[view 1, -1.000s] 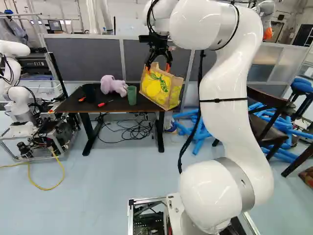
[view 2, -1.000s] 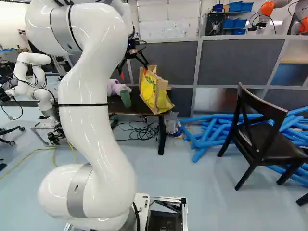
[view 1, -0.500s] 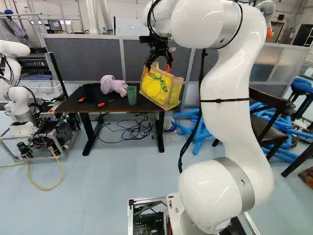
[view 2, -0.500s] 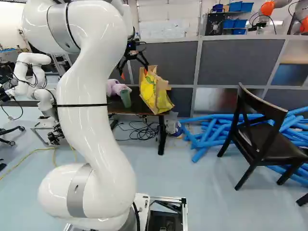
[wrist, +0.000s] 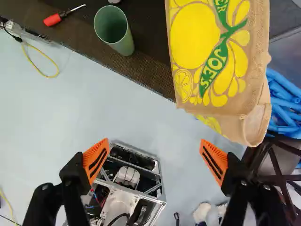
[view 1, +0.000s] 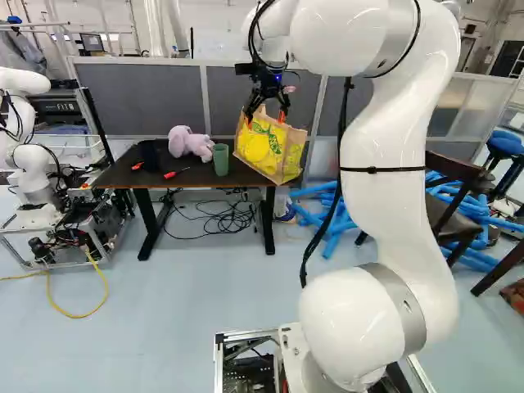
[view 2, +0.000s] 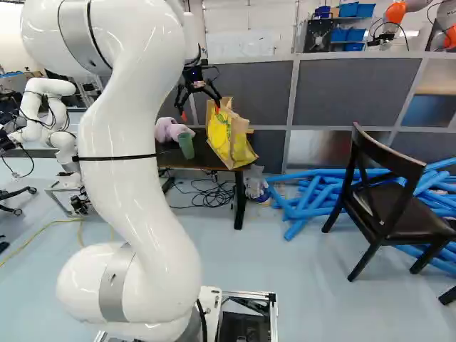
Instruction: Pick up the bag on the ground and place it on the table
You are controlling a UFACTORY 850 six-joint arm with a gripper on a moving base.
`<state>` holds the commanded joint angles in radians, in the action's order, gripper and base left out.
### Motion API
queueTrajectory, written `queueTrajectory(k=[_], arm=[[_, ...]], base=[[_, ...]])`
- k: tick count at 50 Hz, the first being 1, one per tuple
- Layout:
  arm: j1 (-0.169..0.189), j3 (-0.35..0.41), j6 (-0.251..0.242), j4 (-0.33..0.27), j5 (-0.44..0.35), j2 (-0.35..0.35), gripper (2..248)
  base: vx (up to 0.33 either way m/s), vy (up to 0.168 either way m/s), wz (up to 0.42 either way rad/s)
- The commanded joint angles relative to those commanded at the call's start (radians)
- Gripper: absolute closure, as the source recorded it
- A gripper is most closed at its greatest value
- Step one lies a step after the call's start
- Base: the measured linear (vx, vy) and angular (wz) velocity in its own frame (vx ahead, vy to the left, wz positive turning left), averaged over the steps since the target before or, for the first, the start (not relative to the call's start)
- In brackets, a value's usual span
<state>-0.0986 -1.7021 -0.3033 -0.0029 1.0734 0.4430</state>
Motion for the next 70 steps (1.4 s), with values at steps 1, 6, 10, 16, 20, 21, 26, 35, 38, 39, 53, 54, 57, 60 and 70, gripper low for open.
queueTrajectory(k=[1,6,10,16,20,21,26,35,38,39,53,54,57,60,70], arm=[[0.000,0.006,0.001,0.000,-0.007,-0.003,3],[0.002,0.036,0.007,0.000,-0.043,-0.016,3],[0.004,0.061,0.011,0.000,-0.074,-0.027,3],[0.006,0.102,0.019,0.000,-0.123,-0.046,3],[0.008,0.132,0.025,0.000,-0.159,-0.059,3],[0.009,0.139,0.026,0.000,-0.168,-0.062,3],[0.011,0.178,0.034,0.000,-0.215,-0.080,3],[0.016,0.255,0.048,0.000,-0.307,-0.114,3],[0.017,0.282,0.053,0.001,-0.340,-0.126,3],[0.018,0.291,0.055,0.001,-0.351,-0.130,3],[0.027,0.434,0.082,0.001,-0.523,-0.194,3],[0.027,0.443,0.083,0.001,-0.534,-0.198,3],[0.029,0.475,0.089,0.001,-0.573,-0.213,3],[0.031,0.509,0.096,0.001,-0.613,-0.227,3],[0.038,0.624,0.117,0.001,-0.752,-0.279,3]], base=[[0.000,0.000,0.000],[0.000,0.000,0.000],[0.000,0.000,0.000],[0.000,0.000,0.000],[0.000,0.000,0.000],[0.000,0.000,0.000],[0.000,0.000,0.000],[0.000,0.000,0.000],[0.000,0.000,0.000],[0.000,0.000,0.000],[0.000,0.000,0.000],[0.000,0.000,0.000],[0.000,0.000,0.000],[0.000,0.000,0.000],[0.000,0.000,0.000]])
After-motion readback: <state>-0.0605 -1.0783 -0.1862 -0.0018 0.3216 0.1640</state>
